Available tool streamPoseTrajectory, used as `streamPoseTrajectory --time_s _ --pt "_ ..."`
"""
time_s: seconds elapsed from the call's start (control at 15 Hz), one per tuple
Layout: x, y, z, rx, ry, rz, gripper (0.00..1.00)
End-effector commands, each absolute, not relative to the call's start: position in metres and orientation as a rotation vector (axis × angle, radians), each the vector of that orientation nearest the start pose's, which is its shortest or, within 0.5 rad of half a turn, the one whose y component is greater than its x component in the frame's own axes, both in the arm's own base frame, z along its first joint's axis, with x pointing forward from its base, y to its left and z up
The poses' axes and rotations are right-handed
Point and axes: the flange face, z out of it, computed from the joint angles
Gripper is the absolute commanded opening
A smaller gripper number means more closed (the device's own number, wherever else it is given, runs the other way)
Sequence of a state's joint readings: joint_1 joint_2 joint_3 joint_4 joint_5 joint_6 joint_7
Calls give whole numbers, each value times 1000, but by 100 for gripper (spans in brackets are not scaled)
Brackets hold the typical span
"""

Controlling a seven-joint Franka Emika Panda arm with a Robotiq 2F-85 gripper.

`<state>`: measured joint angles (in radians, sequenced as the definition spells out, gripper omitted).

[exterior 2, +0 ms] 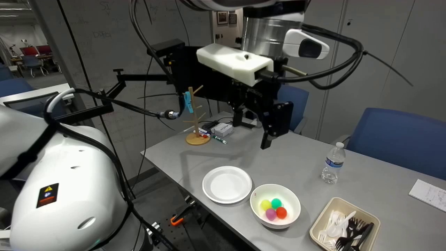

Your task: Take the red and green balls out of the white bowl

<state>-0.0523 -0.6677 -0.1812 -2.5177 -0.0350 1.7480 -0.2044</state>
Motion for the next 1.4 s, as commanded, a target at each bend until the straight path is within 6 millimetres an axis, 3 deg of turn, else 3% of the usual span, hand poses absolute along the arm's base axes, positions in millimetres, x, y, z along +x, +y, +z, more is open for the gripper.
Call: streamPoseTrajectory --time_s 0.0,0.93,1.33 --pt "329 -86 487 -3040 -35 141 100" --pt "329 -86 486 -3037 -63 131 100" --pt "334 -88 488 -3084 -39 43 100"
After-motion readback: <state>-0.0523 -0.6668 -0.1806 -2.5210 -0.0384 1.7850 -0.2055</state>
